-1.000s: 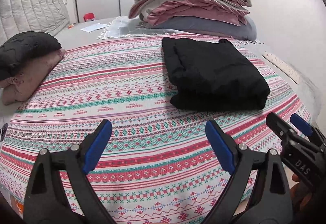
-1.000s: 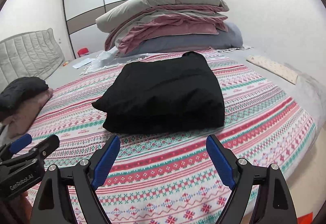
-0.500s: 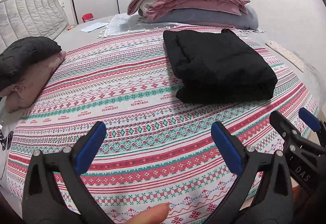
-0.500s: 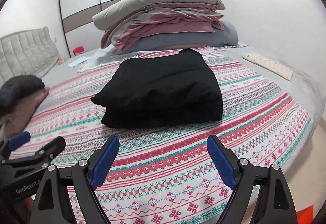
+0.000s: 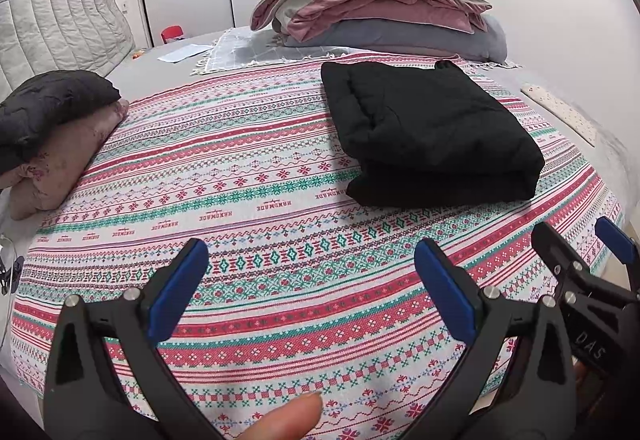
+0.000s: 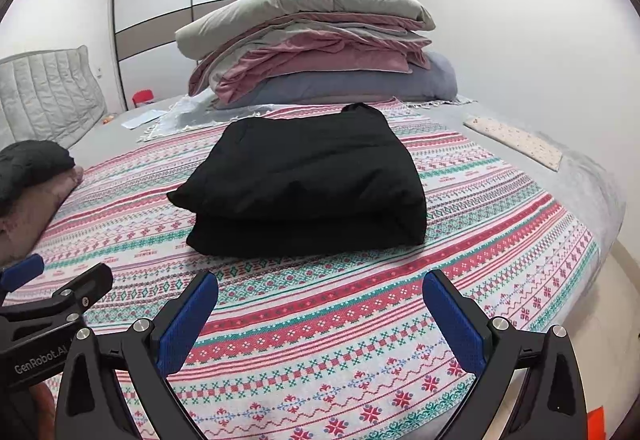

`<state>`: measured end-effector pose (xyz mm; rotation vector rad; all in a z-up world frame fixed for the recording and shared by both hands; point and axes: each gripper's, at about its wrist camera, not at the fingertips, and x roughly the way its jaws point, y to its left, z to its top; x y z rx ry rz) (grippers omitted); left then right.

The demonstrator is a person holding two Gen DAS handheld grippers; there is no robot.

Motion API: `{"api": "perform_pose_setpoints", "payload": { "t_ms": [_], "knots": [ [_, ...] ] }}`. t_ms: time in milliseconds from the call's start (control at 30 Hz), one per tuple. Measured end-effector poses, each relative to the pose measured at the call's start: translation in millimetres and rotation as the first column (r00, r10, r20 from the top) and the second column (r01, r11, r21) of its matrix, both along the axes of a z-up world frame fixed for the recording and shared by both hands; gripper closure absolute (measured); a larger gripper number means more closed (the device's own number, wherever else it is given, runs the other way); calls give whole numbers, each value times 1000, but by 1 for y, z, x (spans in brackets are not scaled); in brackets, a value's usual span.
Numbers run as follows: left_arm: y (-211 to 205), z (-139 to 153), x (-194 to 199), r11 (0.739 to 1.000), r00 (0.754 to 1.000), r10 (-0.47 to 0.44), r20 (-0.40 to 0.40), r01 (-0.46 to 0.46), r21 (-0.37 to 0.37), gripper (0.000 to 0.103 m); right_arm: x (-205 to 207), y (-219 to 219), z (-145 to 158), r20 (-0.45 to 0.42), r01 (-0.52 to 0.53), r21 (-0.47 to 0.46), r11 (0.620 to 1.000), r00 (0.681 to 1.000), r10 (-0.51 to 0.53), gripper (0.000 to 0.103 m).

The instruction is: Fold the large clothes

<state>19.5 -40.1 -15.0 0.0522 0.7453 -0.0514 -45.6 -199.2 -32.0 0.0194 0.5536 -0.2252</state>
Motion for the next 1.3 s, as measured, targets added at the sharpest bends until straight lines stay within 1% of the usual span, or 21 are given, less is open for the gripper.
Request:
{"api": "perform_pose_setpoints", "payload": {
  "t_ms": [133, 433, 867, 1300],
  "knots": [
    [0, 0, 0, 1000, 1000, 1, -3, -1, -4, 1, -1, -4, 0, -2, 16, 9, 1000, 1000, -16, 0],
    [0, -2, 2, 1000, 1000, 6, -7, -6, -2, 1, 1, -4, -1, -13, 19, -2, 1000, 1000, -19, 0],
    [-1, -1, 2, 1000, 1000, -9, 4, 9, -9, 1, 4, -5, -3, -28, 17, -6, 1000, 999, -18, 0],
    [-5, -2, 1, 1000, 1000, -22, -1, 22, -13, 1, 5, -3, -5, -34, 15, -14, 1000, 999, -16, 0]
  ]
}}
